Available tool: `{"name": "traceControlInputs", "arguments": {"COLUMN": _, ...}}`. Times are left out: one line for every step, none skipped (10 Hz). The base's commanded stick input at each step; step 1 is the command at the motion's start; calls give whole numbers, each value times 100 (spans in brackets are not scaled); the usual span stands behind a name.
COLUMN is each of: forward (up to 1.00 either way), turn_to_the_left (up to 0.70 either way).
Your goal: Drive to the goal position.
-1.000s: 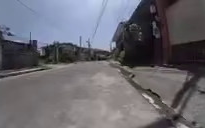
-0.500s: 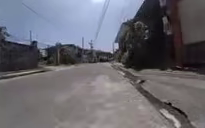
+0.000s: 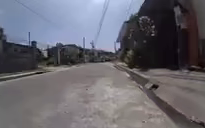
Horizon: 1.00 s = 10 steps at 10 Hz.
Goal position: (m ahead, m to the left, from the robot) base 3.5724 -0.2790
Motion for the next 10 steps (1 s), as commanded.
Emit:
{"name": "traceControlInputs", "arguments": {"forward": 100, "turn_to_the_left": 5}}
{"name": "traceControlInputs", "arguments": {"forward": 100, "turn_to_the_left": 5}}
{"name": "traceControlInputs", "arguments": {"forward": 100, "turn_to_the_left": 5}}
{"name": "traceControlInputs", "arguments": {"forward": 100, "turn_to_the_left": 5}}
{"name": "traceControlInputs", "arguments": {"forward": 100, "turn_to_the_left": 5}}
{"name": "traceControlInputs", "arguments": {"forward": 100, "turn_to_the_left": 5}}
{"name": "traceControlInputs", "arguments": {"forward": 100, "turn_to_the_left": 5}}
{"name": "traceControlInputs", "arguments": {"forward": 100, "turn_to_the_left": 5}}
{"name": "traceControlInputs", "arguments": {"forward": 100, "turn_to_the_left": -15}}
{"name": "traceControlInputs", "arguments": {"forward": 100, "turn_to_the_left": -35}}
